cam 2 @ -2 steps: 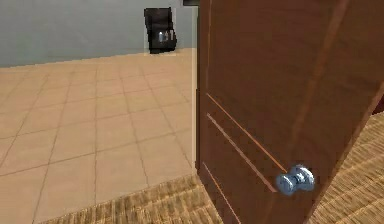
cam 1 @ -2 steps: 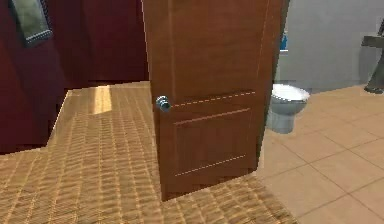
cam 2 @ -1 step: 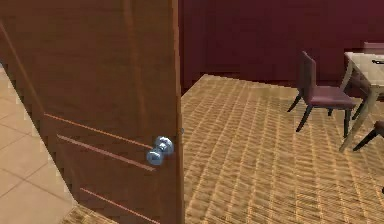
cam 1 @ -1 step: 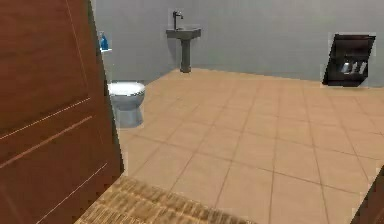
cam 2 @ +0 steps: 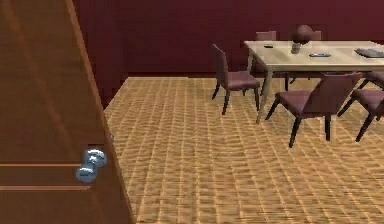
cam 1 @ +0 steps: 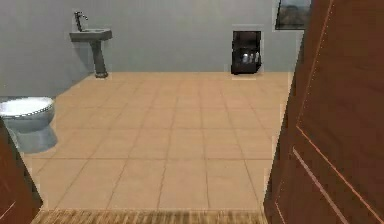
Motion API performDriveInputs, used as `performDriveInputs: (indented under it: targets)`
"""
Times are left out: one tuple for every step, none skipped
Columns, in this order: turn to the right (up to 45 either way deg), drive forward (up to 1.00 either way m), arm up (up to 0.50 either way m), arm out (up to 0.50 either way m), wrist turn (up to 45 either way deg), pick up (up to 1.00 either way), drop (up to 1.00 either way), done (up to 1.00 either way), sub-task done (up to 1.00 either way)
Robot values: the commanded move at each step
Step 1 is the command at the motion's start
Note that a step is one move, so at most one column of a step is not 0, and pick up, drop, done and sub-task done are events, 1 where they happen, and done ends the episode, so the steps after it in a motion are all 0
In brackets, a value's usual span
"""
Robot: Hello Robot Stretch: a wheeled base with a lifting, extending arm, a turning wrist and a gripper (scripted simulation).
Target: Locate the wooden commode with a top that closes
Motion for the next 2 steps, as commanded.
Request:
performDriveInputs:
  targets:
    - [0.0, 1.0, 0.0, 0.0, 0.0, 0.0, 0.0, 0.0, 0.0]
    - [0.0, 0.5, 0.0, 0.0, 0.0, 0.0, 0.0, 0.0, 0.0]
